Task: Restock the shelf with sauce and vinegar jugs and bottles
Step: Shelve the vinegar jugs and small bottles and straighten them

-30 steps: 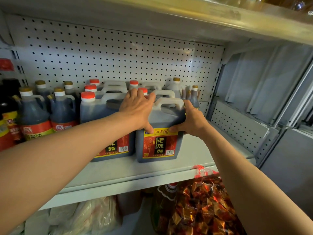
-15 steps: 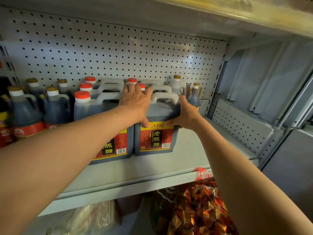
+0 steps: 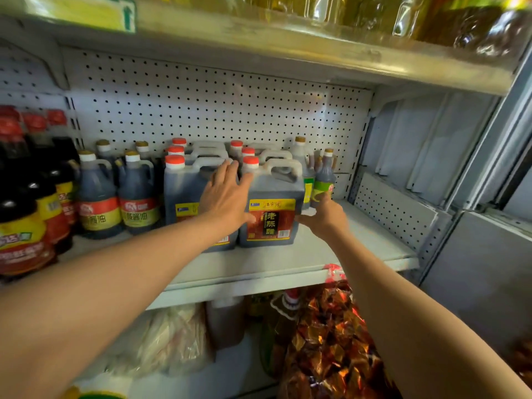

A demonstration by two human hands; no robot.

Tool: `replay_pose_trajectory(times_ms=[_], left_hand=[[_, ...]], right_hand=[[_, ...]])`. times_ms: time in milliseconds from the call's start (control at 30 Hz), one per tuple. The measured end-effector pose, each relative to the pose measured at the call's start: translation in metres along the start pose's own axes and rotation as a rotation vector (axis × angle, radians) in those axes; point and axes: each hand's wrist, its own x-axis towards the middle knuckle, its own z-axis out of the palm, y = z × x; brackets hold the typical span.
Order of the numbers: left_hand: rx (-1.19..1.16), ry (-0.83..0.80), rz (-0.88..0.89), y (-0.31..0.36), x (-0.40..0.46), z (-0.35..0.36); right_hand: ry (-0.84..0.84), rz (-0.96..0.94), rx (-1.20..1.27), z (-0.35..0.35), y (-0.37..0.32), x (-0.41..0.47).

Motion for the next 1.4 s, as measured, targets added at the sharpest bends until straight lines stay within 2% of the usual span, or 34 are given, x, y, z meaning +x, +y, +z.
replay_pose_trajectory(times_ms=[133,300,567,700,867,1200,1400], left_hand=[[-0.162,-0.047,-0.061,-0.004,-0.032,0.0],[-0.347,-0.13,-0.053,-0.014,-0.063,0.009],[-0.531,-0.286,0.121,-0.046,-0.13,0.046],[-0.557,-0.353,0.224,-0.07,-0.173,0.074],[-0.593,-0.518,0.25,-0.099,-0.239,0.115],[-0.532,-0.928,0.155,-0.133,-0.37,0.223],[-0.534,-1.164,0.098,-0.141,-0.474,0.317]], right_hand=[[0.01,-0.016,-0.07,-0.015,-0.007,-0.036],[0.037,0.018,-0.14,-0.028,-0.024,-0.081],[0.031,0.159,-0.221,-0.002,-0.05,-0.174],[-0.002,0.227,-0.262,0.038,-0.059,-0.227],[-0.134,0.337,-0.289,0.105,-0.051,-0.302],[-0.432,0.567,-0.155,0.234,0.003,-0.45],[-0.598,0.806,-0.028,0.337,0.063,-0.554]])
